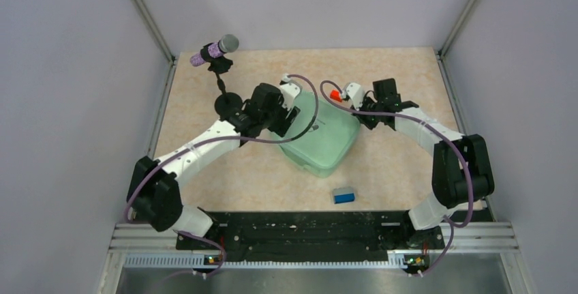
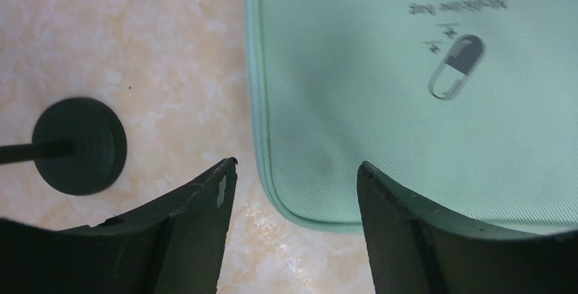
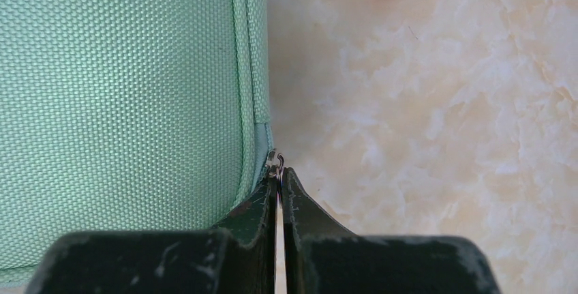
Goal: Organize the medicine kit
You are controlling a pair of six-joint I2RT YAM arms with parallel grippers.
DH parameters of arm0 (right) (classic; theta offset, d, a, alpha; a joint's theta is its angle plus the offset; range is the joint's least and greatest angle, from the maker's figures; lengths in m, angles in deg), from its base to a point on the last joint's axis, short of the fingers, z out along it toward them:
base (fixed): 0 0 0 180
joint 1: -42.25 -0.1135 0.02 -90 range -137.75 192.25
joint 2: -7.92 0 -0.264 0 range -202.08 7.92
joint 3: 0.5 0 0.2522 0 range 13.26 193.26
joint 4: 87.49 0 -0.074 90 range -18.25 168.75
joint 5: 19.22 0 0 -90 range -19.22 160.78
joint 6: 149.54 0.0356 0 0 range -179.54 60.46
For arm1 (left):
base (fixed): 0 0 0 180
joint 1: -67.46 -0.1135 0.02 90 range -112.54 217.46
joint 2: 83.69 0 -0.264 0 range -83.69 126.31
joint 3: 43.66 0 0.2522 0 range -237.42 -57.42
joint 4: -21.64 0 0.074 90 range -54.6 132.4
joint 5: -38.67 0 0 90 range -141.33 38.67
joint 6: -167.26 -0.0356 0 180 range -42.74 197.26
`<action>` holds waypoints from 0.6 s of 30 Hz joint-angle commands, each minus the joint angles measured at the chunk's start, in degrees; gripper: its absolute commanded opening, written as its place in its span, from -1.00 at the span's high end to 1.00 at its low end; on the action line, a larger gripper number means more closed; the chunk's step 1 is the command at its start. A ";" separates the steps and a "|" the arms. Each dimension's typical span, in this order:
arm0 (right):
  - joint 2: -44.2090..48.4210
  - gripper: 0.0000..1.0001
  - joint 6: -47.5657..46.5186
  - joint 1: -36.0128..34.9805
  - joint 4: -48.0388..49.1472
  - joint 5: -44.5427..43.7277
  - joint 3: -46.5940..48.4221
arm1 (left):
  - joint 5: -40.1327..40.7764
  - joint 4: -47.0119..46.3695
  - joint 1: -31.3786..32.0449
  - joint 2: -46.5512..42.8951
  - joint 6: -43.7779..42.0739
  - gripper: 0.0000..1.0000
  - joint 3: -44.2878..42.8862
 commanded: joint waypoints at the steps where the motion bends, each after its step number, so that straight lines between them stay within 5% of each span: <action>1: 1.62 1.00 2.33 -0.50 6.59 -2.56 0.39 | 2.80 -7.17 -5.20 4.99 14.57 -0.36 -2.00; 7: 3.77 1.00 0.39 -0.55 7.76 -1.95 -1.78 | -6.28 -11.48 -9.47 10.98 19.53 -0.29 -3.35; 13: 2.21 1.00 -0.36 -1.20 8.14 -0.89 0.29 | -21.27 -8.98 -10.40 10.87 19.05 0.15 -0.92; 18: -2.31 1.00 0.42 -5.21 9.42 -1.15 4.25 | -34.47 -6.43 -10.52 3.85 13.09 0.54 9.13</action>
